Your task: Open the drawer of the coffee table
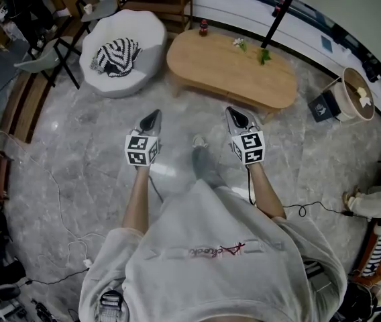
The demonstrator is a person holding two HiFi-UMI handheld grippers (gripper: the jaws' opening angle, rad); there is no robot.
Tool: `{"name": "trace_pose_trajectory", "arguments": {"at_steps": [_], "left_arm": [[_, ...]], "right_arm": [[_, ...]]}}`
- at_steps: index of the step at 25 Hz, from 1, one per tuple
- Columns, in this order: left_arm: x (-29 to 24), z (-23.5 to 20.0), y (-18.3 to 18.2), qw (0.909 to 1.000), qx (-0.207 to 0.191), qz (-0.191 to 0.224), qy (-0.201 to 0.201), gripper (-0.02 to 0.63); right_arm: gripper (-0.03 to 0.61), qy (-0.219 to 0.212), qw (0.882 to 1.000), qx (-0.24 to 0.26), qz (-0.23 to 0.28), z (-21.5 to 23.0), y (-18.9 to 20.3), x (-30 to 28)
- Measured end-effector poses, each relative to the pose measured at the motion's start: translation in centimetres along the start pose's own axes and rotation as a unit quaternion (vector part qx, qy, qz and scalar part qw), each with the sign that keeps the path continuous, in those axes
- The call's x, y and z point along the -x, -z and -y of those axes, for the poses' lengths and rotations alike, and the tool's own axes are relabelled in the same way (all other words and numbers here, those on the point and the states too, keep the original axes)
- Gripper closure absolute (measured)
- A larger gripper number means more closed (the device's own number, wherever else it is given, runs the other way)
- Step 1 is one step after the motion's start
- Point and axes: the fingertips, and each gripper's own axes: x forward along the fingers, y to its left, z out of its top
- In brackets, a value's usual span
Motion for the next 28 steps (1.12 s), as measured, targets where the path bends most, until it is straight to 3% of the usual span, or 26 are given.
{"name": "trace_pose_trajectory", "arguments": {"at_steps": [11,28], "left_arm": [[-7.8,-6.1,-2.3,0.9999,-0.001,-0.009,-0.009,0.615],[-23.4,-16.1,-9.9,0.9992,0.001,-0.012,-0.038,0.615]], "right_arm": [[0.572,-0.012,1.0,-0.008,-0.004,4.3,-1.3,-9.5],[0.572,-0.046,0.999,-0.002,0.002,15.4,-7.5,-27.0]]}}
